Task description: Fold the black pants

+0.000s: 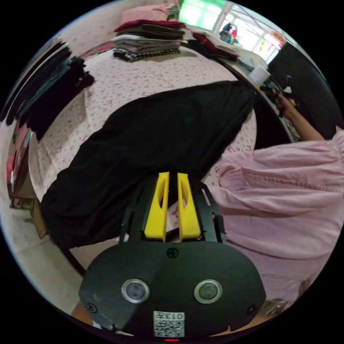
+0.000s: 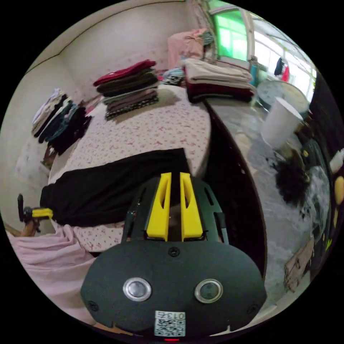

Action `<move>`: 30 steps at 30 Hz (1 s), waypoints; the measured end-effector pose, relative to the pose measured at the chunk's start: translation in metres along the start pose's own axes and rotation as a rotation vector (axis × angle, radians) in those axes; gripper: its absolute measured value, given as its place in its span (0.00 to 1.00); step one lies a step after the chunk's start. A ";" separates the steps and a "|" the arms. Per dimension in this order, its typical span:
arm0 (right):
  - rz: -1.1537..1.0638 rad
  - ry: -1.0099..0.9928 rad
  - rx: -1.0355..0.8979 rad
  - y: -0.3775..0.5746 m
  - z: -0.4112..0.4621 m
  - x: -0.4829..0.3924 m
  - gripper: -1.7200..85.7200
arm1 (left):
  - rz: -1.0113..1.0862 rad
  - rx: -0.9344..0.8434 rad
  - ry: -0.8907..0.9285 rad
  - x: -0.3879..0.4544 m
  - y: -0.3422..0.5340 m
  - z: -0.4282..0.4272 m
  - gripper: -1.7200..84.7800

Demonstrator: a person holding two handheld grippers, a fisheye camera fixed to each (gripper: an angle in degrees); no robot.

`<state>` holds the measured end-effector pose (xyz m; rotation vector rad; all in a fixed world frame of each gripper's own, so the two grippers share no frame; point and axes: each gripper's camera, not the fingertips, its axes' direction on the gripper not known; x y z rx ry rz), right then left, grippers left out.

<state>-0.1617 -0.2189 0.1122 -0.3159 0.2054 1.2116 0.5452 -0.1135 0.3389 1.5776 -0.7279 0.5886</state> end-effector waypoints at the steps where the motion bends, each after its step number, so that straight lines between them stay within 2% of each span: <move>1: -0.039 -0.023 -0.008 -0.004 0.003 -0.013 0.05 | -0.051 0.004 -0.017 -0.014 0.003 -0.005 0.06; 4: -0.254 -0.073 -0.100 -0.019 0.037 -0.095 0.04 | -0.112 -0.003 -0.116 -0.041 0.011 -0.011 0.04; 7: -0.367 -0.057 -0.163 -0.026 0.065 -0.145 0.03 | -0.126 -0.100 -0.199 -0.065 0.022 -0.003 0.03; 9: -0.394 0.007 -0.224 -0.030 0.082 -0.160 0.03 | -0.119 -0.165 -0.200 -0.077 0.036 -0.001 0.02; 10: -0.399 0.053 -0.277 -0.032 0.092 -0.164 0.03 | -0.112 -0.124 -0.190 -0.084 0.049 -0.008 0.02; 11: -0.409 0.024 -0.243 -0.034 0.090 -0.165 0.02 | -0.134 -0.127 -0.177 -0.094 0.062 -0.013 0.02; 15: -0.301 0.127 -0.285 -0.050 0.091 -0.160 0.02 | -0.289 -0.110 -0.143 -0.130 0.110 -0.037 0.03; 18: -0.296 0.113 -0.225 -0.058 0.076 -0.179 0.02 | -0.474 -0.018 -0.136 -0.158 0.163 -0.069 0.04; 21: -0.337 0.082 -0.189 -0.063 0.071 -0.220 0.02 | -0.755 0.154 -0.100 -0.191 0.231 -0.098 0.10; 23: -0.388 0.028 -0.194 -0.065 0.074 -0.254 0.02 | -0.980 0.319 -0.007 -0.218 0.287 -0.109 0.15; 26: -0.497 -0.060 -0.220 -0.067 0.087 -0.319 0.02 | -1.129 0.467 0.069 -0.243 0.330 -0.114 0.17; 30: -0.672 -0.173 -0.277 -0.068 0.108 -0.412 0.02 | -1.158 0.532 0.161 -0.272 0.342 -0.111 0.17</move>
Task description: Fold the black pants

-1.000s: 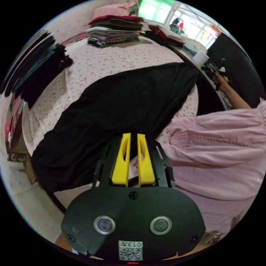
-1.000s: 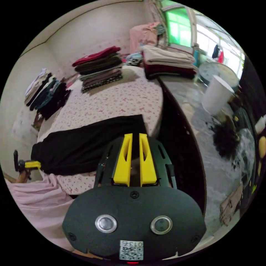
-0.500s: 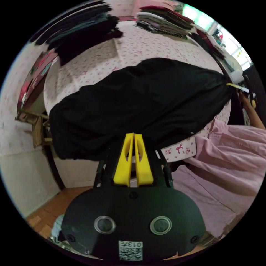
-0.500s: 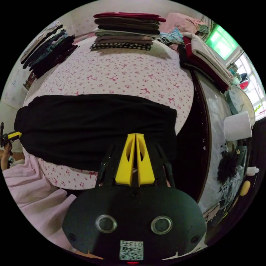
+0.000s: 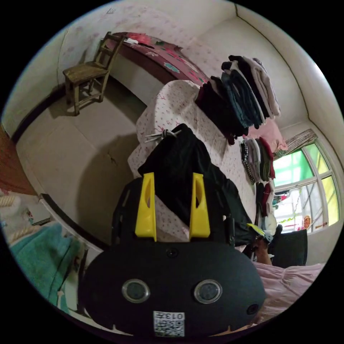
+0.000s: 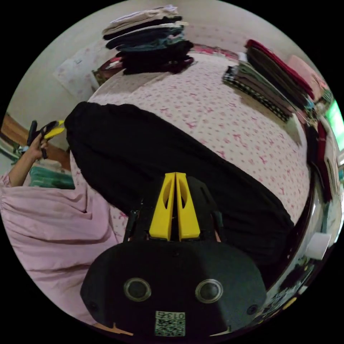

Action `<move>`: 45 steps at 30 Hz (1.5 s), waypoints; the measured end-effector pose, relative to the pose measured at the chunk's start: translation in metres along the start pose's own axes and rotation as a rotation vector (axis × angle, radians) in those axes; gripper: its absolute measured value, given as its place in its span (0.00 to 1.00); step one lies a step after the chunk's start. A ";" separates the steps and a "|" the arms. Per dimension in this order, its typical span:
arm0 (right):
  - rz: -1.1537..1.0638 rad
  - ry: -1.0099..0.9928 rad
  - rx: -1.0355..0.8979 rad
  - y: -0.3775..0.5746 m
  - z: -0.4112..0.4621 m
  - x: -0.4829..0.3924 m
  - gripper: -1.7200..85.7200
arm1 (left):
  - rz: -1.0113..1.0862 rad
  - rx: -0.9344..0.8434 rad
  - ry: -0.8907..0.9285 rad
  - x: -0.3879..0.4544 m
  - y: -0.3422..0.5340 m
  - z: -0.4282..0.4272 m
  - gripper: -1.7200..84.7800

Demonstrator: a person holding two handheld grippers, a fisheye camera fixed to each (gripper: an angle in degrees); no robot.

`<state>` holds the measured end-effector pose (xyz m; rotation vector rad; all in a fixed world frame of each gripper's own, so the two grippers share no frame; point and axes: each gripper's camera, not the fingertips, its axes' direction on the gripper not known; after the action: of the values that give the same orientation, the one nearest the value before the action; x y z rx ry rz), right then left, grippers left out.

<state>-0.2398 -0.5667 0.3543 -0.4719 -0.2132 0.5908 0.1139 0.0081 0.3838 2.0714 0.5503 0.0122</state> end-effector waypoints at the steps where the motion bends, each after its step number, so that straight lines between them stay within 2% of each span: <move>1: -0.028 -0.011 -0.006 -0.008 0.003 -0.009 0.02 | -0.007 -0.018 0.000 -0.003 -0.007 0.004 0.15; 4: -0.178 -0.008 -0.067 -0.045 0.024 -0.056 0.02 | -0.001 -0.076 -0.089 -0.009 -0.021 0.009 0.09; 9: -0.216 0.013 -0.166 -0.069 0.052 -0.076 0.02 | 0.044 -0.050 -0.151 -0.028 -0.023 -0.011 0.08; 13: -0.197 0.009 -0.143 -0.075 0.051 -0.073 0.02 | 0.014 -0.052 -0.070 -0.045 -0.017 -0.012 0.09; 16: -0.180 0.035 -0.087 -0.071 0.034 -0.070 0.02 | 0.057 0.026 -0.140 -0.030 -0.005 -0.027 0.09; 18: -0.177 0.020 -0.066 -0.065 0.026 -0.070 0.02 | 0.158 0.065 -0.202 -0.005 0.004 -0.032 0.07; 23: -0.164 0.015 -0.118 -0.044 0.031 -0.069 0.02 | 0.610 -0.151 -0.248 0.108 0.041 0.034 0.05; 25: -0.155 -0.001 -0.186 -0.037 0.038 -0.066 0.02 | 0.691 -0.161 -0.246 0.136 0.054 0.055 0.05; 26: -0.155 -0.012 -0.154 -0.032 0.032 -0.064 0.02 | 0.737 -0.169 -0.232 0.153 0.059 0.068 0.06; 29: -0.131 0.046 -0.118 -0.019 0.015 -0.043 0.03 | 0.857 -0.233 -0.208 0.194 0.062 0.103 0.08; 31: -0.055 0.099 -0.064 -0.012 0.000 -0.015 0.03 | 0.923 -0.278 -0.203 0.220 0.059 0.126 0.09; 34: 0.171 0.122 -0.018 0.001 -0.025 0.064 0.04 | 1.003 -0.305 -0.213 0.262 0.051 0.165 0.10; 37: 0.256 0.202 0.023 0.009 -0.040 0.117 0.05 | 1.081 -0.347 -0.256 0.303 0.048 0.211 0.11; 40: 0.253 0.264 -0.019 0.009 -0.040 0.160 0.07 | 1.160 -0.379 -0.319 0.337 0.050 0.252 0.11; 45: 0.202 0.215 -0.087 0.013 -0.031 0.212 0.09 | 1.216 -0.466 -0.347 0.369 0.053 0.304 0.12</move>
<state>-0.0632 -0.4456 0.3334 -0.6424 0.0146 0.7246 0.5340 -0.1191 0.1858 1.6001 -0.8829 0.4326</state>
